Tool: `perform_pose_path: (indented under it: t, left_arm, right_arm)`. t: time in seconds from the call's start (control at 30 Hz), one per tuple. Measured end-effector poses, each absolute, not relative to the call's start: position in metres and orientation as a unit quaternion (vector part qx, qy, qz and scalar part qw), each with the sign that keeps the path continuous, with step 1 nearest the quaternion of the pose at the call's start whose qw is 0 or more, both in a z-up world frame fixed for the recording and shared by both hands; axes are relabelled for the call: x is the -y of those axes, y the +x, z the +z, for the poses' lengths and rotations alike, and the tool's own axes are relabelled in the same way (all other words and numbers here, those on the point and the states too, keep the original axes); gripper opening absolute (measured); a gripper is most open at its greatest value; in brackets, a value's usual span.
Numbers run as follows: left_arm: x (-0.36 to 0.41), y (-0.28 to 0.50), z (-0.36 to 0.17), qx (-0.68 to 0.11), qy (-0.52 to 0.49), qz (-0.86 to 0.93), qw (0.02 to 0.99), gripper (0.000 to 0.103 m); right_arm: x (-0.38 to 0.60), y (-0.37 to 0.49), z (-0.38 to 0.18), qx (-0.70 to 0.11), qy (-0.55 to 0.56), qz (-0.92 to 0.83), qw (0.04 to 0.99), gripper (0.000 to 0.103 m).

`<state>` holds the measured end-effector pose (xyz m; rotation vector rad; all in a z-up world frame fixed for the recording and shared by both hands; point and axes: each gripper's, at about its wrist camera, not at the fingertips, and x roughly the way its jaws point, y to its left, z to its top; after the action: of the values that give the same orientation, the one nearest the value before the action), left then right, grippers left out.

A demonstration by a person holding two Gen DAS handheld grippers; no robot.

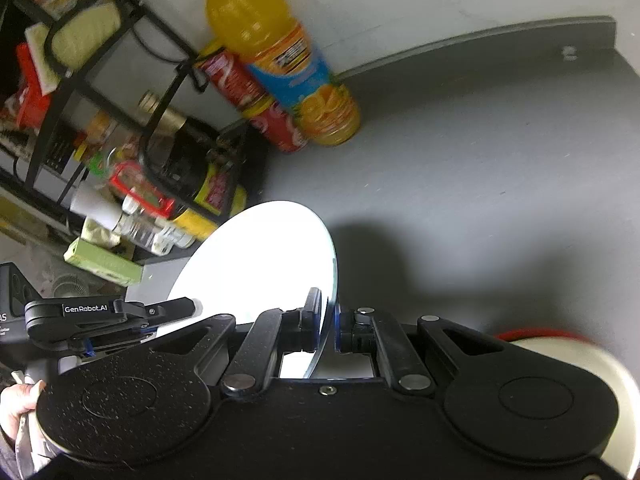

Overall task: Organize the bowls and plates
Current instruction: 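Lift the 'BAKERY' plate with both grippers and carry it over the plate stack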

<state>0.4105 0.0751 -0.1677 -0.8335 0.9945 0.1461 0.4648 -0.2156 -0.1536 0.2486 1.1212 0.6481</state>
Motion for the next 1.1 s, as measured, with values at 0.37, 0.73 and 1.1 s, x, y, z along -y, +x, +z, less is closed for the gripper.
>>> perform_pose_path:
  t: [0.37,0.73,1.1]
  left_arm:
    - [-0.113,0.362,-0.186,-0.451,-0.447,0.085,0.768,0.007]
    - [-0.125,0.329,-0.217,-0.459,-0.487,0.102,0.736,0.007]
    - [-0.125,0.32,-0.243,-0.478,-0.488,0.127,0.719,0.008]
  right_arm:
    - [0.191,0.439,-0.173,-0.542,0.115,0.317,0.77,0.007]
    - [0.179,0.424,-0.19,-0.561,0.097,0.318,0.758,0.007]
    - [0.165,0.422,-0.189,-0.557,0.062,0.325,0.762,0.007]
